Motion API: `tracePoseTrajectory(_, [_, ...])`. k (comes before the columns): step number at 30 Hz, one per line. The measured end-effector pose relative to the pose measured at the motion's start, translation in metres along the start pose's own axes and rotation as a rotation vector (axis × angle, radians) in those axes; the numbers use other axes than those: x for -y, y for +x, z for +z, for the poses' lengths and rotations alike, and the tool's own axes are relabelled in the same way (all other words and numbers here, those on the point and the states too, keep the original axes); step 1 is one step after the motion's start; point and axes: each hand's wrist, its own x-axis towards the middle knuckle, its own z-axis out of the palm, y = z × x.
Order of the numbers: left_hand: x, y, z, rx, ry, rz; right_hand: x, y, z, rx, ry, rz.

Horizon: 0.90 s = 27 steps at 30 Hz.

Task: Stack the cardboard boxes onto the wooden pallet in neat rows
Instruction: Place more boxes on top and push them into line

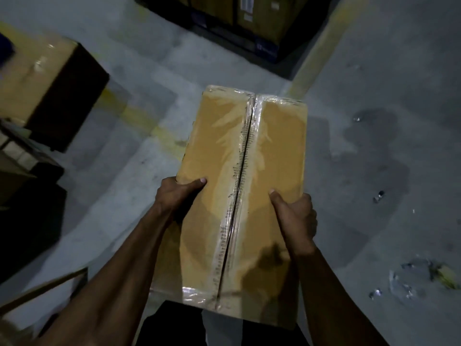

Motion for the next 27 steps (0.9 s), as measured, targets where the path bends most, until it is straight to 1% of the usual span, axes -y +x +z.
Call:
tracePoseTrajectory(3, [-0.037,-0.041,-0.010,-0.107,-0.054,0.016,0.037,-0.011,-0.038,0.000,-0.021,-0.068])
tracePoseTrajectory(7, [-0.083,-0.089,-0.024,-0.227,-0.114,0.051,0.085,-0.031,-0.087,-0.009,-0.033,-0.203])
tracePoseTrajectory(11, [-0.122,-0.127,-0.039,-0.309,-0.159,0.096,0.132,-0.049,-0.125,-0.031,-0.041,-0.327])
tracePoseTrajectory(14, [-0.147,-0.137,-0.053,-0.347,-0.196,0.148,0.158,-0.060,-0.138,-0.051,-0.042,-0.395])
tracePoseTrajectory(17, [-0.173,-0.132,-0.072,-0.378,-0.191,0.167,0.188,-0.063,-0.133,-0.078,-0.010,-0.440])
tracePoseTrajectory(20, [-0.193,-0.110,-0.096,-0.388,-0.195,0.182,0.223,-0.063,-0.116,-0.086,-0.004,-0.476])
tracePoseTrajectory(24, [-0.218,-0.056,-0.136,-0.389,-0.158,0.182,0.278,-0.055,-0.073,-0.078,0.016,-0.508])
tracePoseTrajectory(27, [-0.239,0.005,-0.174,-0.355,-0.143,0.193,0.327,-0.047,-0.025,-0.118,0.012,-0.503])
